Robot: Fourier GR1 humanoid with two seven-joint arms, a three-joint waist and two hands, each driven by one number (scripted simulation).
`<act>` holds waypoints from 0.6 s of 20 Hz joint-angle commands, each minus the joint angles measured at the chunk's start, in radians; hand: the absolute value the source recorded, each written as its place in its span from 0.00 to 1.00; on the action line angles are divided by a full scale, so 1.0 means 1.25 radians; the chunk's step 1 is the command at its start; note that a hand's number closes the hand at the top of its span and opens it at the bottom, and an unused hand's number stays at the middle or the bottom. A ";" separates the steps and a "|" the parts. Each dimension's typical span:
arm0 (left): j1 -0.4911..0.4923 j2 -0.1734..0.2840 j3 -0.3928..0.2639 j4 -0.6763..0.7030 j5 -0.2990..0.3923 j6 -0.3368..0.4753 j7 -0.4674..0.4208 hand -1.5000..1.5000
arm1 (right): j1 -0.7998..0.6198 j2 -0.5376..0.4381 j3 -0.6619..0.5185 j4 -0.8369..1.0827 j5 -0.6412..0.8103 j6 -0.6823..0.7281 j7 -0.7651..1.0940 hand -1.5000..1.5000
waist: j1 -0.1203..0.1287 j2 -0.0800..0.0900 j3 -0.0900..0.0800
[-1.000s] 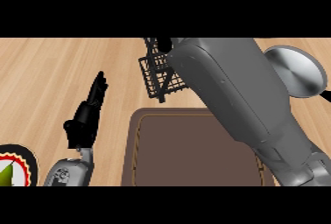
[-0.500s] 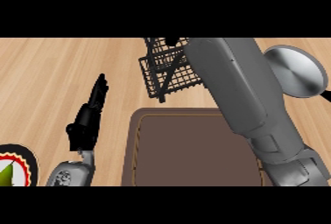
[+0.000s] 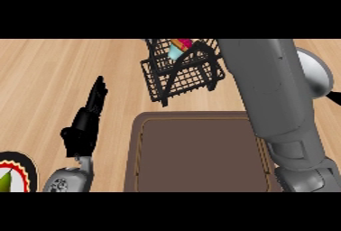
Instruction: Pick the cupcake from the tray and place it in the tiered basket
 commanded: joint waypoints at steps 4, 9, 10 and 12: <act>0.046 0.007 0.002 -0.029 0.013 -0.011 -0.008 0.50 | 0.083 -0.105 -0.122 -0.139 -0.060 -0.015 0.052 0.00 | -0.010 -0.005 0.001; 0.040 0.005 0.019 -0.006 0.007 0.006 -0.022 0.50 | 0.238 -0.154 -0.204 -0.347 -0.181 0.061 0.051 0.00 | -0.029 -0.008 0.001; 0.025 0.017 0.026 -0.029 0.017 -0.006 0.009 0.50 | 0.296 -0.156 -0.207 -0.413 -0.207 0.087 0.038 0.00 | -0.036 -0.010 0.002; 0.037 -0.002 0.013 0.013 -0.006 0.015 -0.042 0.50 | 0.382 -0.174 -0.229 -0.505 -0.252 0.140 0.041 0.00 | -0.042 -0.009 0.001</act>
